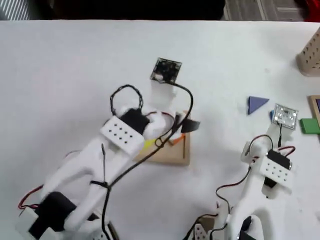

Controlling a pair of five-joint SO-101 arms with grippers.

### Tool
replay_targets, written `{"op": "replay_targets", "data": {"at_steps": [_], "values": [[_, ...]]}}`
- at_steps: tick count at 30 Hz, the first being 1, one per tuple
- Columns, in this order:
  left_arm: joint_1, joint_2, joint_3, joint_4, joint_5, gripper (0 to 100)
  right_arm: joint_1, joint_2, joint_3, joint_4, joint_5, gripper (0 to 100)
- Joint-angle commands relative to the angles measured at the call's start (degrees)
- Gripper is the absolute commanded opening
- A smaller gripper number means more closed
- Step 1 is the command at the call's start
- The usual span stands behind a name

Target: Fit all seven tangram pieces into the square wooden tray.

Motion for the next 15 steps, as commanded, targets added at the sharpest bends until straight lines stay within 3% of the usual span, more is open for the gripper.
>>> {"op": "replay_targets", "data": {"at_steps": [1, 8, 14, 15], "values": [[-0.7, 0.4, -3.3, -0.7, 1.1, 34, 1.5, 0.0, -2.0, -1.4, -1.9, 2.2], [-7.2, 0.7, -2.4, -0.8, 1.1, 31, 1.7, 0.0, -1.8, -1.9, -2.4, 6.3], [-5.7, 0.7, 1.5, -6.2, -7.6, 2, 2.2, 0.0, -1.8, -1.9, -2.4, 6.3], [-5.4, 0.7, 2.0, -6.9, -7.9, 2, 2.9, 0.0, -1.9, -1.9, -2.5, 6.3]]}}
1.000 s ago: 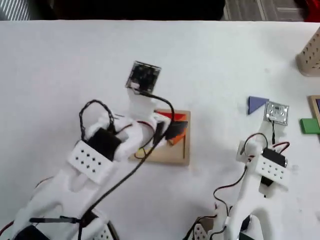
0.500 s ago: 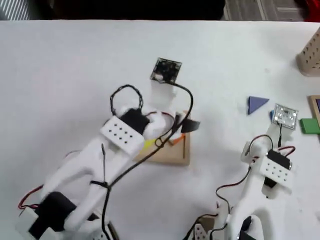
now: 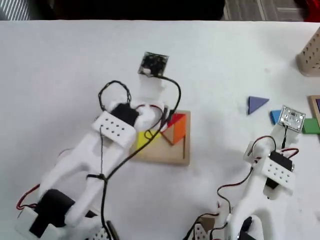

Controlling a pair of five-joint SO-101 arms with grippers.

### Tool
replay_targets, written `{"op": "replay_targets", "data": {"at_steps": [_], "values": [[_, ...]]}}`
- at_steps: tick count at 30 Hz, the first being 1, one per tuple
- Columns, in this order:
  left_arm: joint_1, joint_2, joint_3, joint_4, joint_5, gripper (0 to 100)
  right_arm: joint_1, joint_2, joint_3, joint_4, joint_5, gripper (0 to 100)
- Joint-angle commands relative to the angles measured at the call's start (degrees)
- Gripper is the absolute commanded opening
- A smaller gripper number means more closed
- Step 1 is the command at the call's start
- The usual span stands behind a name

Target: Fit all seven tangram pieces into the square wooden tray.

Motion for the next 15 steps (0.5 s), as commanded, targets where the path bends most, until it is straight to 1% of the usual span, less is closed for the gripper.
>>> {"op": "replay_targets", "data": {"at_steps": [1, 2, 4, 6, 10, 15], "values": [[1.2, -0.4, 1.2, -4.3, -3.3, 4, 2.0, 0.0, -2.0, -0.8, -0.9, 6.3], [1.2, -0.4, 1.4, -4.6, -3.3, 5, 2.5, 0.0, -2.0, -1.0, -1.8, 6.3], [1.2, -0.3, 1.7, -5.1, -3.3, 4, 3.3, 0.0, -2.1, -1.0, -2.6, 6.3], [1.1, -0.3, 1.7, -5.1, -3.3, 2, 3.5, 0.0, -2.1, -1.0, -2.5, 6.3], [1.1, -0.2, 1.8, -4.8, -3.3, 2, 3.8, 0.0, -2.1, -1.0, -2.6, 6.3], [0.9, -0.2, 4.2, -6.9, -3.5, 2, 6.8, 0.0, -2.0, -1.0, -2.5, 6.6]]}}
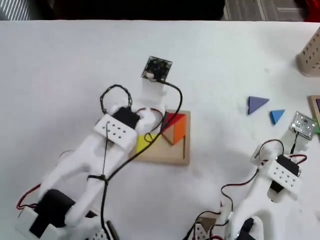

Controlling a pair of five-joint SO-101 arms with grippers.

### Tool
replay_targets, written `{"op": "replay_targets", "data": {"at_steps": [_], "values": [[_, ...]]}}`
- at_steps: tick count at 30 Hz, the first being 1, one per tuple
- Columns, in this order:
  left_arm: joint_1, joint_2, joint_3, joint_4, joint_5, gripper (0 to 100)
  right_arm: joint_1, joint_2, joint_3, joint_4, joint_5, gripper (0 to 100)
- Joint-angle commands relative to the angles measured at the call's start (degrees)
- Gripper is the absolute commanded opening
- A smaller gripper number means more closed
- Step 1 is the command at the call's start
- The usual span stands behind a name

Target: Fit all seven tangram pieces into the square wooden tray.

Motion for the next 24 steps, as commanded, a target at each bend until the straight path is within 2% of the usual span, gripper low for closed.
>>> {"op": "replay_targets", "data": {"at_steps": [1, 6, 12, 14, 24], "values": [[0.3, -0.3, 1.2, -3.8, -0.9, 2, 1.5, 0.0, -2.0, -1.0, -0.4, 6.6], [-1.8, -0.6, 1.2, -4.7, -1.0, 4, 1.4, 0.0, -2.0, -1.0, -0.4, 6.6], [-6.9, -0.7, 0.4, -3.9, -0.6, 24, 1.1, 0.0, -2.0, -1.0, -0.4, 6.6], [-7.7, -0.7, -0.6, -2.5, -0.6, 27, 1.1, 0.0, -2.0, -1.0, -0.4, 6.6], [-7.3, -0.7, -0.6, -1.1, -0.6, 23, 1.1, 0.0, -2.0, -1.0, -0.4, 6.6]]}}
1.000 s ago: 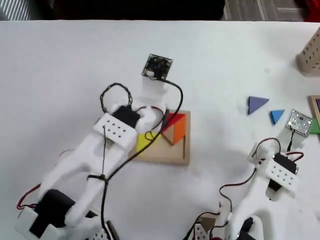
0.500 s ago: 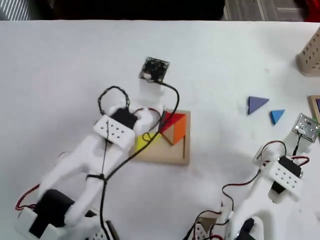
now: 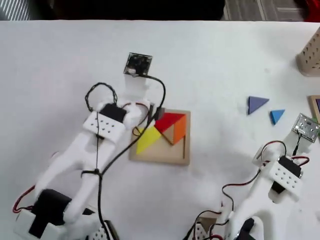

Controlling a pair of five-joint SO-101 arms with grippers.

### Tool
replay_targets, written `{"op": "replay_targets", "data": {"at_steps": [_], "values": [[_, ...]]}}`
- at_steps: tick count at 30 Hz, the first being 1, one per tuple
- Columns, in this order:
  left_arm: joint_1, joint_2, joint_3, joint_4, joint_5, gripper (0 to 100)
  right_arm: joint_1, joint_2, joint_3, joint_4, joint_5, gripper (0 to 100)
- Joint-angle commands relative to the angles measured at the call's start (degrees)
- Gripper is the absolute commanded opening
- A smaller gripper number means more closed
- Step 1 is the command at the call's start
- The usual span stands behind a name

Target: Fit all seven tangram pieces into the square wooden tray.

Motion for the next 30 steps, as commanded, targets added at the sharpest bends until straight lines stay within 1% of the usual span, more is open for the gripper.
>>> {"op": "replay_targets", "data": {"at_steps": [1, 3, 8, 17, 20, 24, 27, 30], "values": [[-0.1, -0.7, -2.6, 0.3, -0.1, 21, 0.0, 0.0, -2.0, -1.0, -0.4, 6.6], [0.5, -0.7, -2.6, 0.3, -0.1, 17, 0.0, 0.0, -2.0, -1.0, -0.4, 6.6], [2.9, -0.3, -2.5, 0.3, -0.4, 2, 0.0, 0.0, -2.0, -1.0, -0.3, 6.6], [3.3, -0.2, -2.5, 0.3, -0.4, 3, 0.0, 0.0, -2.0, -1.0, -0.3, 6.6], [4.9, -0.2, -2.4, 0.3, -0.5, 4, 0.0, 0.0, -2.0, -1.0, -0.3, 6.6], [9.1, -0.2, -3.0, -0.2, -0.5, 4, 1.1, -0.1, -2.5, -1.0, -0.3, 6.6], [11.5, -0.2, -3.1, -0.2, -0.4, 4, 6.8, 0.0, -4.1, -1.1, -0.3, 6.6], [11.1, -0.3, -3.1, -0.2, -0.2, 4, 11.8, 0.0, -4.2, -3.0, -0.2, 6.7]]}}
